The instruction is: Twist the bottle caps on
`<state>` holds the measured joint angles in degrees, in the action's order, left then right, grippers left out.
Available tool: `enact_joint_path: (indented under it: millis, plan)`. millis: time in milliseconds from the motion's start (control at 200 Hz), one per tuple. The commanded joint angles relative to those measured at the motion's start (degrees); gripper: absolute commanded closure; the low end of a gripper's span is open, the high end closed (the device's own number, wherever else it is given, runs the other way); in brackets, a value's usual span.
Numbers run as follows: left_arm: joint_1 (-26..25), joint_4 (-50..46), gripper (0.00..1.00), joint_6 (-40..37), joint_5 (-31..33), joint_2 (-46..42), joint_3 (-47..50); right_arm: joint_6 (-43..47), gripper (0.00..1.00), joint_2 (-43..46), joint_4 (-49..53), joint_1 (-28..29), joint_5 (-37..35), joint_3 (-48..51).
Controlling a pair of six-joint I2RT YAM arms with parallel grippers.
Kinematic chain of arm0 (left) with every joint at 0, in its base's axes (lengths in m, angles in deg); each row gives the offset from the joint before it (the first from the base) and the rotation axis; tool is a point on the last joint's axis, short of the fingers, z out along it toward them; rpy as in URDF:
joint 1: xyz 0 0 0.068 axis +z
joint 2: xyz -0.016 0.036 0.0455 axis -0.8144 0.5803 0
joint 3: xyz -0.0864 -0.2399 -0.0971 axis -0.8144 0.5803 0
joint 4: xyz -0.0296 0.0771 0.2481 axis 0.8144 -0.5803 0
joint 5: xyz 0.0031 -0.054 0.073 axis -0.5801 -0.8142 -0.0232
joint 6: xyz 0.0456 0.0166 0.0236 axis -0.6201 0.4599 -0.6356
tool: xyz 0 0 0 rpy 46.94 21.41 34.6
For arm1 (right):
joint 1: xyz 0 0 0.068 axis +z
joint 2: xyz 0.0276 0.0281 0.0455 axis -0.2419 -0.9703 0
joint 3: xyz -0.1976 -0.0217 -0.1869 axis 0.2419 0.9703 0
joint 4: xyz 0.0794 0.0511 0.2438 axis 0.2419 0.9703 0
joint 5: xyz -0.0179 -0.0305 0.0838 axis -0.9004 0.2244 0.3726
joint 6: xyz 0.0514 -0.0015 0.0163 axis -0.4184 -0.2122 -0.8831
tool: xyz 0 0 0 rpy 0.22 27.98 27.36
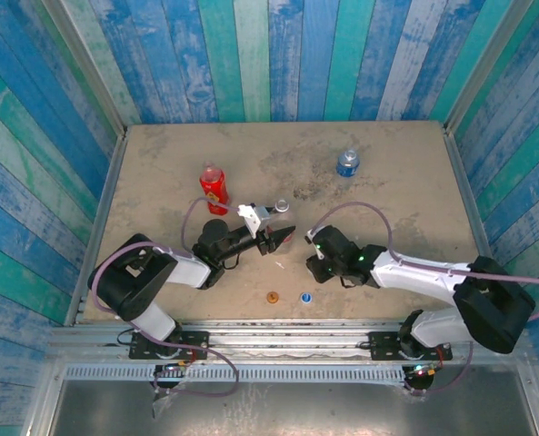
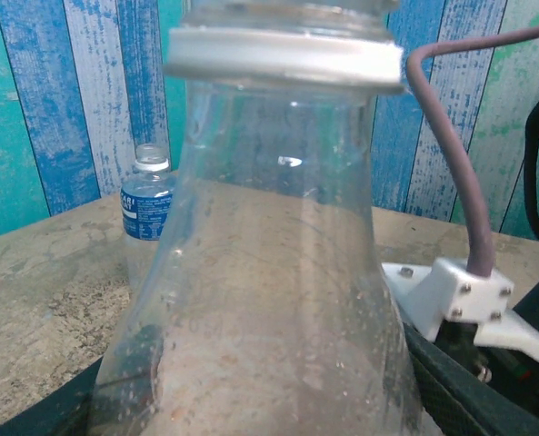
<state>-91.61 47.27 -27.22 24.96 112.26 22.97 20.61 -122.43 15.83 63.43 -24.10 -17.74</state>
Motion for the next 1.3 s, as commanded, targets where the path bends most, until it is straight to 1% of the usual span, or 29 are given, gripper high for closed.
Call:
enact_joint_path:
  millis: [0, 335, 591, 811, 1046, 1297]
  plan:
    - [-0.19, -3.02, 0.38, 1.21, -0.06, -0.24, -0.47, -0.98, 0.52, -1.26, -1.17, 0.62, -0.67, 0.48]
    - [-0.18, -4.52, 0.38, 0.79, 0.73, 0.0, -0.96, 1.21, 0.53, -4.93, -1.61, 1.37, 0.51, 0.21]
    - [-0.19, -4.72, 0.38, 1.15, 0.86, 0.19, -1.22, 1.48, 0.63, -6.83, -0.89, 1.63, -0.83, -0.21]
    - [-0.19, -5.01, 0.37, 0.97, 0.95, 0.22, -1.41, 1.74, 0.65, -4.83, 0.81, 1.63, -1.63, -0.69]
    - [-0.19, -4.31, 0.37, 1.28, 0.87, 1.94, -2.92, 1.89, 0.65, 0.63, 7.38, 1.4, -4.14, -4.09]
    - [-0.19, -4.98, 0.37, 1.15, 0.6, 2.28, -3.51, 1.82, 0.64, 3.64, 19.8, 1.1, -6.02, -13.42]
